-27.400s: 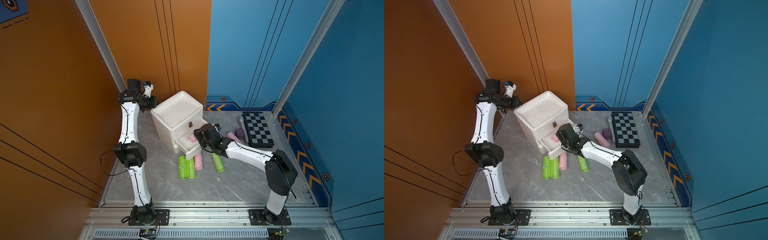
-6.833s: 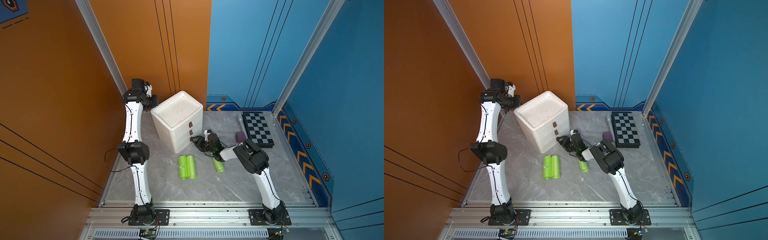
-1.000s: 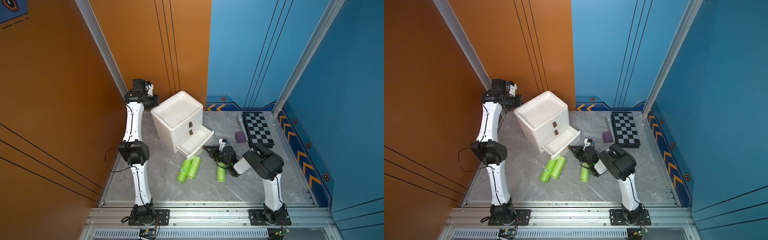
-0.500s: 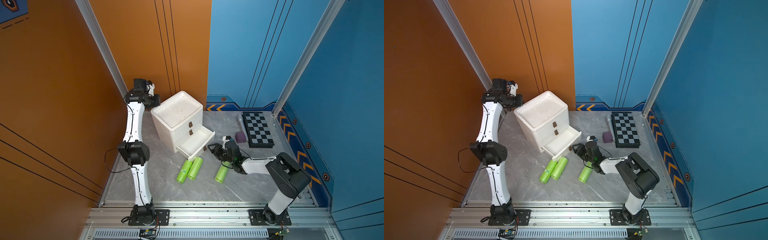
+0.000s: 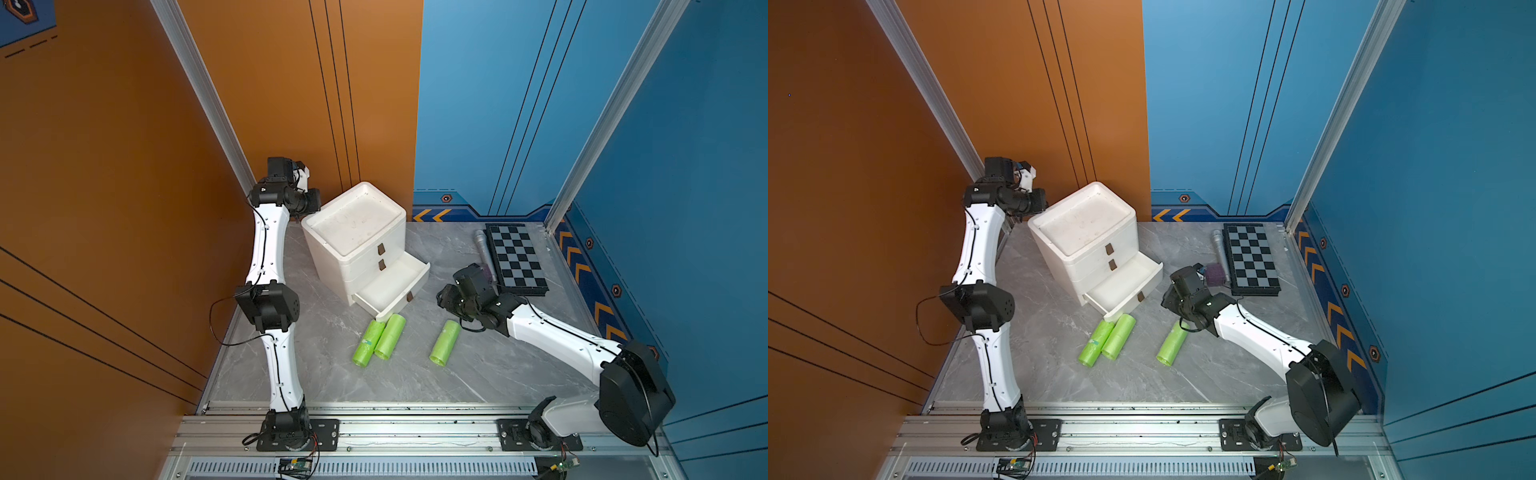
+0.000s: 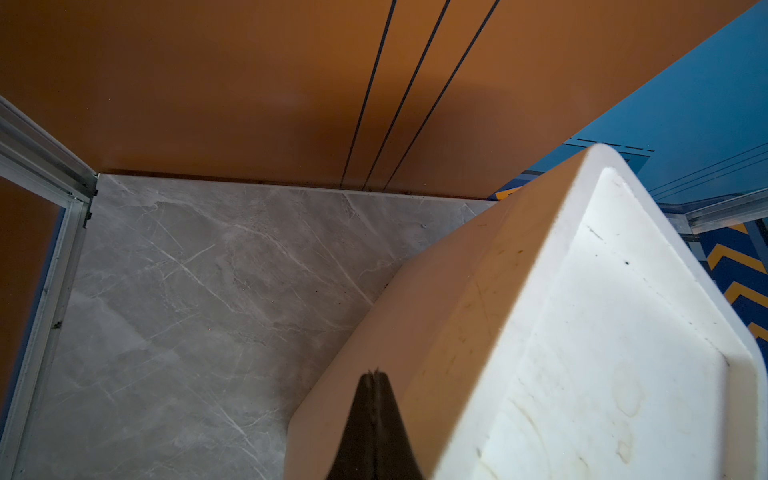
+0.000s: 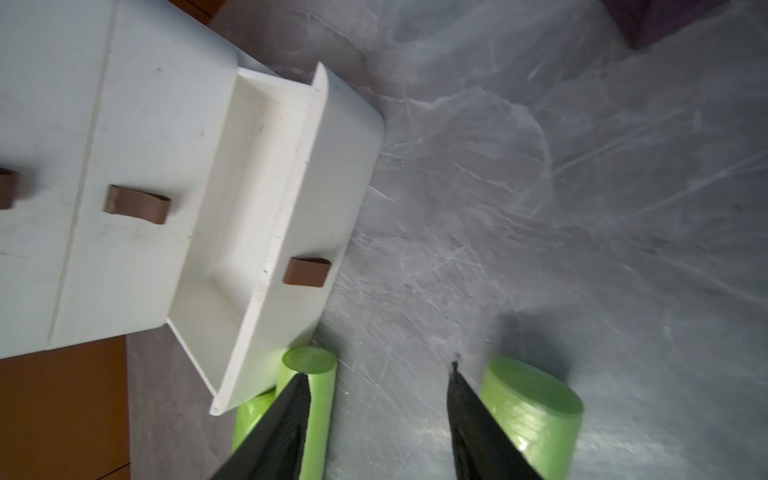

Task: Sort the rolls of trash bags by color and place them into the drawer
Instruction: Open the drawer in the storage box, then pick up the roll of trash bags from the center of the board.

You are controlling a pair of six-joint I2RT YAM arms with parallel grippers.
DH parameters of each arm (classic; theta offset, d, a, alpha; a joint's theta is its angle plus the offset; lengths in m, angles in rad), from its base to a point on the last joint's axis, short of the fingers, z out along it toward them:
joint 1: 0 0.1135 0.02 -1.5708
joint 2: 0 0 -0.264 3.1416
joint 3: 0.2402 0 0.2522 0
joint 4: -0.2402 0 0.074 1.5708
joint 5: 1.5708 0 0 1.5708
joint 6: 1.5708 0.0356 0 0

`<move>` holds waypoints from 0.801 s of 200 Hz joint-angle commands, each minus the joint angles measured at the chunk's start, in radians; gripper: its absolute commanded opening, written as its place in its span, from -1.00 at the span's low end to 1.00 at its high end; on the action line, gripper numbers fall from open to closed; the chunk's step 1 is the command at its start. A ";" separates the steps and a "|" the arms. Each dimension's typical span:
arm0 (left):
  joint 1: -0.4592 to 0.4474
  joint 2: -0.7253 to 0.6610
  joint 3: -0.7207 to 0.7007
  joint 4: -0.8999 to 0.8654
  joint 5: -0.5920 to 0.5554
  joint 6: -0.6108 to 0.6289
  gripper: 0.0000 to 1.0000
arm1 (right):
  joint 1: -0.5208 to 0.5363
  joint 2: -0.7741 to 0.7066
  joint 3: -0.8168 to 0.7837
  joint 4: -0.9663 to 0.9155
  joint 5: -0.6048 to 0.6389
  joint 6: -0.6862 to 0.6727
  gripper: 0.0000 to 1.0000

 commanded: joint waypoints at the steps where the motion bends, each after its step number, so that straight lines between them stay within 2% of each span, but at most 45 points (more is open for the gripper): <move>1: -0.037 0.011 0.001 -0.128 0.065 0.006 -0.94 | 0.007 -0.005 -0.024 -0.168 0.048 0.010 0.10; 42: -0.038 0.022 0.015 -0.127 0.083 0.007 -0.94 | 0.023 0.032 -0.035 -0.223 0.046 0.024 0.12; 122: -0.040 0.039 0.015 -0.129 0.099 0.008 -0.94 | 0.072 0.116 -0.047 -0.228 0.019 0.081 0.29; 145: -0.039 0.038 0.012 -0.129 0.101 0.010 -0.94 | 0.072 0.156 -0.044 -0.218 0.003 0.069 0.28; 160: -0.039 0.035 0.010 -0.128 0.103 0.010 -0.94 | 0.072 0.170 -0.047 -0.209 0.002 0.071 0.19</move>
